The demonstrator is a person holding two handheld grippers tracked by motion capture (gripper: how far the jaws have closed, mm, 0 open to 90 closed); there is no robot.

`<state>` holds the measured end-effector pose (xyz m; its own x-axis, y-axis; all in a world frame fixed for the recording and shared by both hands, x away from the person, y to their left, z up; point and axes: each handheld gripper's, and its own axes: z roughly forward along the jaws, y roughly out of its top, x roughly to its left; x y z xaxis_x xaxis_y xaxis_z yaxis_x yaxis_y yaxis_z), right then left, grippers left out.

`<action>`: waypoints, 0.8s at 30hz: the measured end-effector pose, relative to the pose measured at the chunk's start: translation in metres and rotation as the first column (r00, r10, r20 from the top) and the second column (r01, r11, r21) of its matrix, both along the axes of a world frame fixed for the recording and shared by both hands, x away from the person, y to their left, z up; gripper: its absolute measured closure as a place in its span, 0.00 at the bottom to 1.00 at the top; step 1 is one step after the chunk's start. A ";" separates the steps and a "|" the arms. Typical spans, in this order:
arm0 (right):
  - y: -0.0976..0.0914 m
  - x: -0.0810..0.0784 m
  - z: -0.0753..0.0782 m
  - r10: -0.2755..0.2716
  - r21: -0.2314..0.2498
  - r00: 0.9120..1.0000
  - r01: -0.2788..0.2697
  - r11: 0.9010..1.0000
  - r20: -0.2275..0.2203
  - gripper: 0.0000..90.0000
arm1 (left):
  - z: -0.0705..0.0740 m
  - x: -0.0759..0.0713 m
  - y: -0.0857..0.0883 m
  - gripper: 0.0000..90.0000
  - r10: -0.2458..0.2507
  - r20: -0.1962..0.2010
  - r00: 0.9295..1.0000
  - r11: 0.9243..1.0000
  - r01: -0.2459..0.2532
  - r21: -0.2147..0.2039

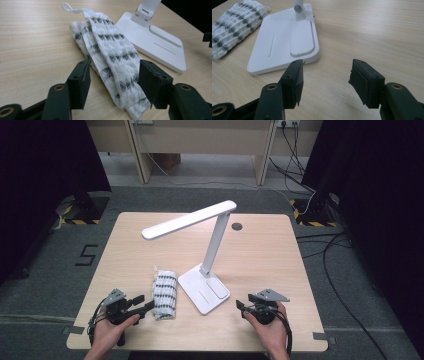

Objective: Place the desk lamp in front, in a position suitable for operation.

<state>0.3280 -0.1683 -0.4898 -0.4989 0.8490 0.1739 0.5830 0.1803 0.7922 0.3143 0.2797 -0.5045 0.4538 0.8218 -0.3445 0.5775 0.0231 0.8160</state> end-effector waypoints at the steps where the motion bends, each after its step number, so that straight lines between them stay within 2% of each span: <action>1: 0.001 0.001 0.001 -0.001 -0.001 1.000 0.001 1.000 0.001 0.49 | 0.002 0.002 0.001 0.49 0.002 0.001 1.000 1.000 -0.002 -0.008; 7: 0.012 0.005 0.007 0.011 0.000 1.000 -0.011 1.000 -0.007 0.49 | 0.007 0.007 0.006 0.62 0.038 0.007 0.999 0.999 -0.038 0.008; 9: 0.017 0.008 0.010 0.021 0.004 1.000 -0.021 1.000 -0.014 0.50 | 0.009 0.012 0.010 0.66 0.069 -0.001 0.998 0.997 -0.069 0.017; 15: 0.035 0.016 0.018 0.063 -0.003 0.998 -0.063 0.998 -0.013 0.51 | 0.011 0.019 0.015 0.81 0.100 -0.018 0.995 0.994 -0.099 0.039; 17: 0.048 0.021 0.020 0.084 -0.007 0.996 -0.084 0.996 -0.018 0.52 | 0.008 0.023 0.016 0.86 0.085 0.010 0.996 0.992 -0.086 0.091; 18: 0.052 0.022 0.020 0.091 -0.011 0.996 -0.092 0.996 -0.020 0.52 | 0.008 0.023 0.016 0.87 0.085 0.010 0.996 0.992 -0.086 0.091; 19: 0.057 0.023 0.020 0.097 -0.013 0.995 -0.097 0.995 -0.023 0.52 | 0.005 0.026 0.016 0.87 0.085 0.003 0.996 0.991 -0.085 0.106; 24: 0.082 0.026 0.018 0.148 -0.013 0.989 -0.149 0.989 -0.027 0.52 | -0.001 0.036 0.010 0.87 0.085 -0.053 0.995 0.991 -0.079 0.109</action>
